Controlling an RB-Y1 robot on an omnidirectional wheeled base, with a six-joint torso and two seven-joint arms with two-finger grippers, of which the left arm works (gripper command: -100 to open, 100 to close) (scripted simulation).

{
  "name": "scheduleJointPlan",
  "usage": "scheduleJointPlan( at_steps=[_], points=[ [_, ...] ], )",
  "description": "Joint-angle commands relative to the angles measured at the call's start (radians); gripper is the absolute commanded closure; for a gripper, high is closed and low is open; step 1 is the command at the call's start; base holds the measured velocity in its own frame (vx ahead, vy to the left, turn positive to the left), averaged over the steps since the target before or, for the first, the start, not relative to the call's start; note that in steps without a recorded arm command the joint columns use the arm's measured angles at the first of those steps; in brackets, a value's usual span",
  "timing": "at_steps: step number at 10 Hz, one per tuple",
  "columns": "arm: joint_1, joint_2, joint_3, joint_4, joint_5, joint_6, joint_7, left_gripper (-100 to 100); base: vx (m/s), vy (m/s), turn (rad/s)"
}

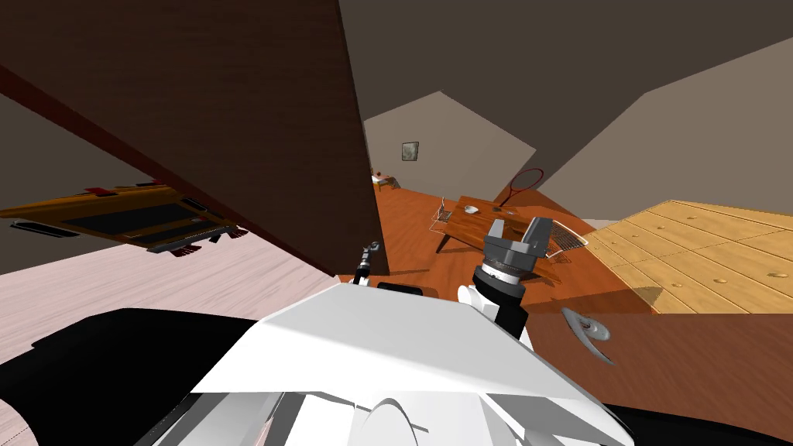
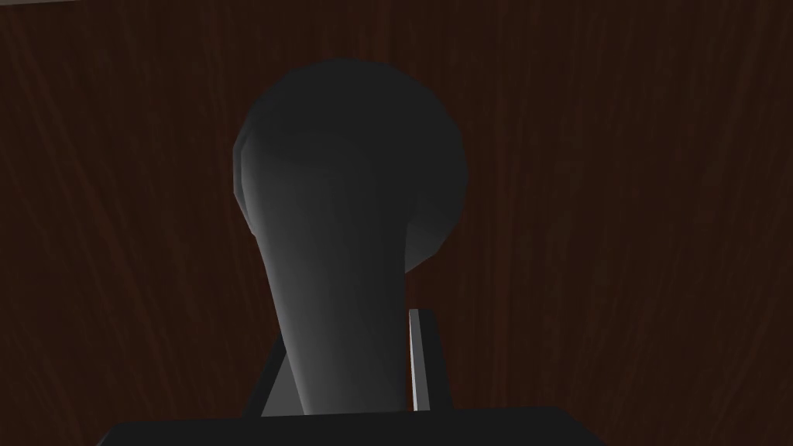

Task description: Push the door open

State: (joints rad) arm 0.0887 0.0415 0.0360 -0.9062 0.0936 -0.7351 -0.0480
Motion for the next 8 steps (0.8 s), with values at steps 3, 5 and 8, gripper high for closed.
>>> scheduleJointPlan(
  at_steps=[3,5,8],
  points=[
    [-0.004,-0.011,0.038,-0.012,0.018,0.003,-0.015,100,0.205,-0.073,0.062],
    [-0.006,-0.026,0.058,-0.010,0.027,0.003,-0.021,100,0.191,-0.049,0.059],
    [-0.003,-0.004,0.080,-0.011,0.038,0.004,-0.026,100,0.130,-0.036,0.047]
  ],
)
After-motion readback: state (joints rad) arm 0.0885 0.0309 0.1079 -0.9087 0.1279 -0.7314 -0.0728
